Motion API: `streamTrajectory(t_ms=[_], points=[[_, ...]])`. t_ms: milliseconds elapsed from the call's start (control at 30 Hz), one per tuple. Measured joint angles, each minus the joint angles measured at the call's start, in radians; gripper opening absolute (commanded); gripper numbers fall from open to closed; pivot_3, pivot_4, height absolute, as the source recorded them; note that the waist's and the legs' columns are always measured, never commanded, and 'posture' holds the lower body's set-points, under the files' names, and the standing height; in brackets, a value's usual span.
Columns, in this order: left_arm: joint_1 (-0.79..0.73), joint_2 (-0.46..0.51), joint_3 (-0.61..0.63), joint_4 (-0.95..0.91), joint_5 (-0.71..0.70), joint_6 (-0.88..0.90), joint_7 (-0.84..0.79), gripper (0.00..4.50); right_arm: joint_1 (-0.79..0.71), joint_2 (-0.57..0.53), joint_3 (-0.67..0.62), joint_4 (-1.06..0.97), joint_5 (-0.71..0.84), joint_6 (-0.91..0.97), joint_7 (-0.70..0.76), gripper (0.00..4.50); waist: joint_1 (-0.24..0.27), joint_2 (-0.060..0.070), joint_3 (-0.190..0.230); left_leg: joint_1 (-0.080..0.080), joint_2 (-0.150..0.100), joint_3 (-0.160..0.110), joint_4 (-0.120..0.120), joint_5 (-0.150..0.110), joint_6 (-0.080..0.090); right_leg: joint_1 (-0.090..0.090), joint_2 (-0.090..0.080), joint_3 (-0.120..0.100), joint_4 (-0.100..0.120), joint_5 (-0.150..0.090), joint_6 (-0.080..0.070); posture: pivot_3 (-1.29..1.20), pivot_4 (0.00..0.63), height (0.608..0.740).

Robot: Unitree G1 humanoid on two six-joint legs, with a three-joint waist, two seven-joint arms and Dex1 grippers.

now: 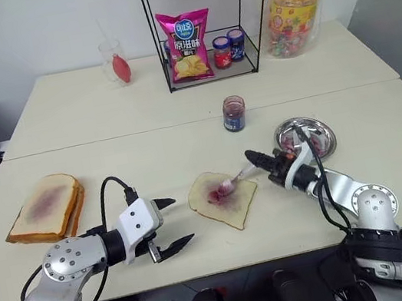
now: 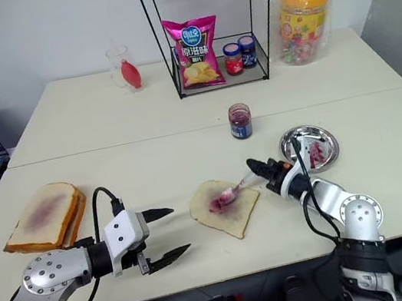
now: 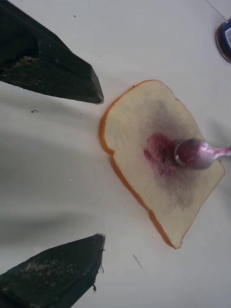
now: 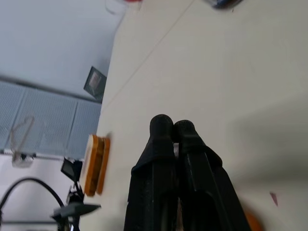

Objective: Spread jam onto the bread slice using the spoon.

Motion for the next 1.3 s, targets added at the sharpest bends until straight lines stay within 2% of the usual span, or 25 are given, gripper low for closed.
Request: streamTrajectory(t_ms=[200,367,733,900,1133,1300], points=[[-0.001,0.000,0.000,0.001,0.002,-0.001,-0.009,4.50,-0.004,0.049,0.028,0.059,-0.030,-0.033,-0.033,0.01,-0.001,0.000,0.000,0.000,0.000,0.001,-0.002,0.000,0.000,-0.001,0.000,0.001,0.000,0.000,0.000,0.00,0.150,0.740],[0.000,0.000,-0.001,0.001,0.004,-0.001,-0.009,4.50,-0.002,0.070,0.027,0.058,0.015,-0.006,-0.092,0.01,-0.002,0.000,0.000,0.000,0.000,0.001,-0.002,0.000,0.000,-0.001,0.000,0.001,0.000,0.000,0.000,0.00,0.150,0.740],[-0.009,-0.001,-0.027,-0.001,0.006,0.000,-0.007,4.50,0.048,-0.116,0.036,-0.026,0.107,0.076,-0.071,0.01,0.002,0.000,0.000,0.000,0.000,0.000,-0.002,-0.001,0.001,0.002,0.000,0.000,-0.008,0.002,0.002,0.00,0.150,0.740],[-0.014,-0.001,-0.032,-0.001,0.006,0.000,-0.007,4.50,0.048,-0.150,0.028,-0.026,0.146,0.074,-0.092,0.01,0.001,0.000,0.000,0.000,0.000,0.001,-0.003,-0.001,0.002,0.003,0.000,0.000,-0.009,0.002,0.003,0.00,0.150,0.740],[-0.010,-0.001,-0.033,-0.001,0.004,-0.002,-0.009,4.50,-0.057,-0.038,0.043,0.032,0.124,-0.041,-0.155,0.01,-0.004,0.000,0.000,0.000,0.001,0.001,-0.003,-0.001,0.002,0.003,0.001,0.001,-0.009,0.003,0.003,0.00,0.150,0.740],[-0.004,-0.001,-0.033,-0.001,0.004,-0.005,-0.009,4.50,-0.060,0.009,0.103,0.088,0.065,-0.064,-0.144,0.01,-0.003,0.000,0.000,-0.001,0.001,0.002,-0.004,-0.001,0.002,0.002,0.001,0.001,-0.010,0.004,0.002,0.00,0.150,0.740]])
